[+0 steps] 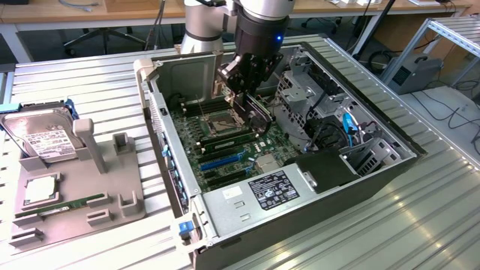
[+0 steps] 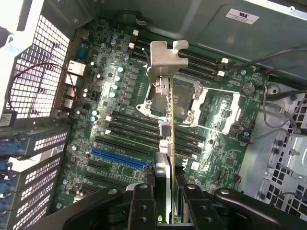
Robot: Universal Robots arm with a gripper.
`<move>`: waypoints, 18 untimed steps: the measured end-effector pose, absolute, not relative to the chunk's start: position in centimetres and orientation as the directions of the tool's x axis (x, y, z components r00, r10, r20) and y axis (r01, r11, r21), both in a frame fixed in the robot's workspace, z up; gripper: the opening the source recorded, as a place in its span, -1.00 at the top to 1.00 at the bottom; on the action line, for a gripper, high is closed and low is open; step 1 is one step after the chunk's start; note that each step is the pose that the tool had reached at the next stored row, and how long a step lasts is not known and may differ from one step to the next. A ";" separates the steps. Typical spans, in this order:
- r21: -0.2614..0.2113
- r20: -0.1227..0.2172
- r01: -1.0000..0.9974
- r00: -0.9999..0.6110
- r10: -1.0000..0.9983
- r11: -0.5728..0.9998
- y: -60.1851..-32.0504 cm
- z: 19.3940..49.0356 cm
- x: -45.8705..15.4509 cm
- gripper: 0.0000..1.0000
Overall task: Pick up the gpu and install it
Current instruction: 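Insert the gpu into the slot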
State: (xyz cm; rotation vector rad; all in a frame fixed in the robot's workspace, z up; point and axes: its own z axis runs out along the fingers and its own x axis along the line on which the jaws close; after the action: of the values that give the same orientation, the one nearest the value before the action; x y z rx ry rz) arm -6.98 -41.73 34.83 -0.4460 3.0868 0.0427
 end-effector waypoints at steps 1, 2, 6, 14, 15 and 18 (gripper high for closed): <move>0.024 -0.026 -0.284 -0.959 -0.284 0.958 -41.7 34.8 -7.0 0.47; 0.024 -0.026 -0.285 -0.958 -0.285 0.958 -41.7 34.8 -7.0 0.47; 0.024 -0.026 -0.290 -0.957 -0.289 0.957 -41.7 34.8 -7.0 0.47; 0.024 -0.026 -0.299 -0.954 -0.298 0.954 -41.7 34.8 -7.0 0.47; 0.024 -0.026 -0.300 -0.954 -0.299 0.954 -41.7 34.8 -7.0 0.47; 0.024 -0.026 -0.303 -0.953 -0.303 0.953 -41.7 34.8 -7.0 0.47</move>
State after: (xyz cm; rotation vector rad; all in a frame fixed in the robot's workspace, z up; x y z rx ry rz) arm -6.98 -41.73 34.81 -0.4783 3.0823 0.0430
